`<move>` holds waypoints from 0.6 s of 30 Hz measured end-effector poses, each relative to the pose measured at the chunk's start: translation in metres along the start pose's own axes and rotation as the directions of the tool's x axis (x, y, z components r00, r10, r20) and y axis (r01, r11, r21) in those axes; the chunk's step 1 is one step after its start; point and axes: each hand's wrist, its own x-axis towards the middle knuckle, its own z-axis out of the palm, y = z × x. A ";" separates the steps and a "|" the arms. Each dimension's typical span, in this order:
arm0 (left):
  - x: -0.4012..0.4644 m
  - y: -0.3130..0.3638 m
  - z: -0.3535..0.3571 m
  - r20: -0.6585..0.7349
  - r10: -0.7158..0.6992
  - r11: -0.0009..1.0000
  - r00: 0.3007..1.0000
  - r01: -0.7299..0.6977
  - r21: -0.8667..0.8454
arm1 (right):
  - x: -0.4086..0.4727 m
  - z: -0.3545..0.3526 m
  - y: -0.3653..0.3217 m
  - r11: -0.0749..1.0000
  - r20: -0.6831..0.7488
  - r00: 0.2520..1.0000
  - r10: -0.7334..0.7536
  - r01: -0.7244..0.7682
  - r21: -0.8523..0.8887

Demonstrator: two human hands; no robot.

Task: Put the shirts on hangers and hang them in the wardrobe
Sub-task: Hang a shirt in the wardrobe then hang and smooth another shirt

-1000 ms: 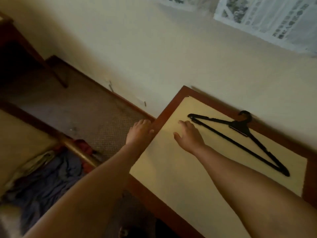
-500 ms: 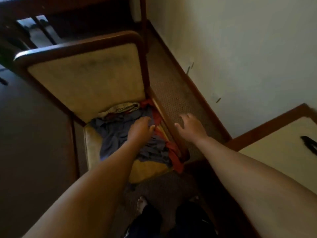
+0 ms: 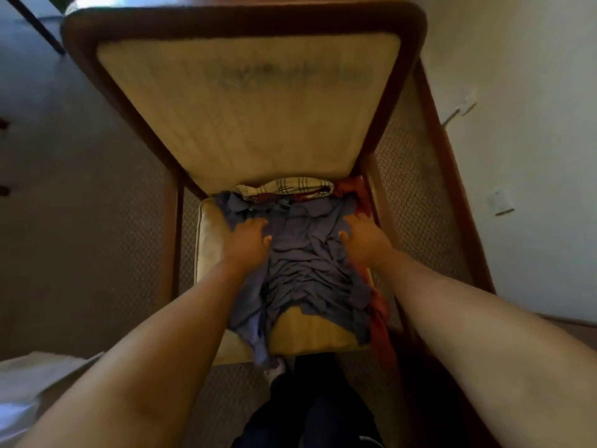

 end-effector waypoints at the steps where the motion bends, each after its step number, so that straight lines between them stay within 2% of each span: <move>1: 0.014 -0.005 0.005 0.014 -0.008 1.000 1.000 0.008 0.019 | 0.018 0.005 0.003 1.000 0.025 1.000 0.002 -0.002 -0.002; 5: 0.070 -0.022 0.027 0.008 -0.062 0.996 0.998 0.061 0.069 | 0.082 0.028 0.014 1.000 0.119 0.993 0.024 -0.022 -0.017; 7: 0.086 -0.029 0.039 -0.014 -0.146 0.984 0.989 0.146 0.104 | 0.103 0.041 0.015 1.000 0.118 0.993 0.017 -0.014 -0.023; 11: 0.107 -0.040 0.058 -0.061 -0.308 0.938 0.949 0.314 0.145 | 0.129 0.065 0.014 0.997 -0.025 0.996 0.081 -0.080 0.015; 18: 0.125 -0.052 0.073 -0.069 -0.296 0.946 0.953 0.302 0.118 | 0.147 0.074 0.013 0.982 -0.168 0.968 0.187 -0.189 0.002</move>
